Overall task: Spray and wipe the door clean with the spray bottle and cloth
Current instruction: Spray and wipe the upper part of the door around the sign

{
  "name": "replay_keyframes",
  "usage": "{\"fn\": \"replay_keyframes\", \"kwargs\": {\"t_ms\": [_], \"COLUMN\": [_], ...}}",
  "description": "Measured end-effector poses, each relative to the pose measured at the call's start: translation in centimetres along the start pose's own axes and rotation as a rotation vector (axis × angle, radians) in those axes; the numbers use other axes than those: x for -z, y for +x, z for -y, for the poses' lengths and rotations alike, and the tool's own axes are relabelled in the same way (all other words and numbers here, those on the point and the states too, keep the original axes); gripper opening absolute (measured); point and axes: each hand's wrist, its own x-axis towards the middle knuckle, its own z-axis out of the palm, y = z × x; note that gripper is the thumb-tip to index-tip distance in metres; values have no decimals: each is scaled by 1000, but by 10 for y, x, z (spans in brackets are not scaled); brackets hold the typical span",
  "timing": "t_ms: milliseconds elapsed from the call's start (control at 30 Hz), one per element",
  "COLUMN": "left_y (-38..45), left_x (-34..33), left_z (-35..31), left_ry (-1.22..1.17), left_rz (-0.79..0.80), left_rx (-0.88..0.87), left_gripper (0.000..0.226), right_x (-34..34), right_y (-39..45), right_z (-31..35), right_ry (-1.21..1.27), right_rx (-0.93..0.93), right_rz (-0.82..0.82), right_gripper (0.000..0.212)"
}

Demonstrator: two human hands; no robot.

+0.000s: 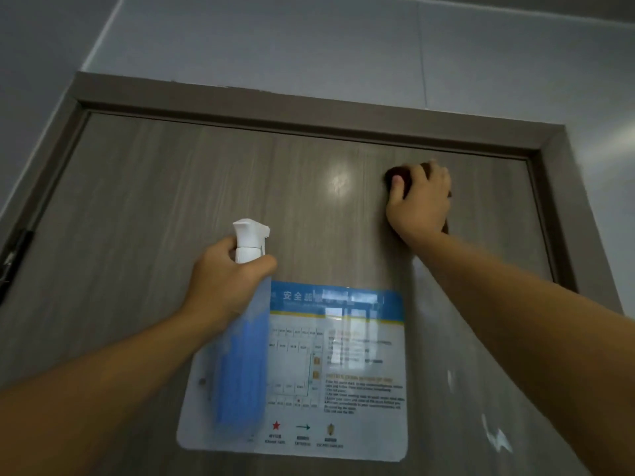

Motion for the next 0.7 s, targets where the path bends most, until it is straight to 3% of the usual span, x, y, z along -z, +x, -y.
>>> {"fn": "replay_keyframes", "kwargs": {"t_ms": [67,133,233,333,533,700], "left_y": [1,-1,-10,-24,-36,-36], "left_x": [-22,-45,-79,-108,-139,-138], "left_z": [-14,-24,-30,-29,-24,-23], "left_ry": [-34,-73,-89,-105,-155,-206], "left_rz": [21,40,73,105,202,229], "left_rx": [-6,-6,-22,-12,45,63], "left_gripper": [29,24,22,26,27,39], "right_x": [-9,-9,9,33,73,80], "right_y": [-4,-11,-22,-37,-38,-6], "right_z": [15,13,-16,-60,-134,-155], "right_ry": [21,42,68,31,-4,-24], "right_rx": [71,267,570,722,630,456], "right_rz": [11,87,268,373,384,245], "right_gripper": [39,39,41,46,46,43]}}
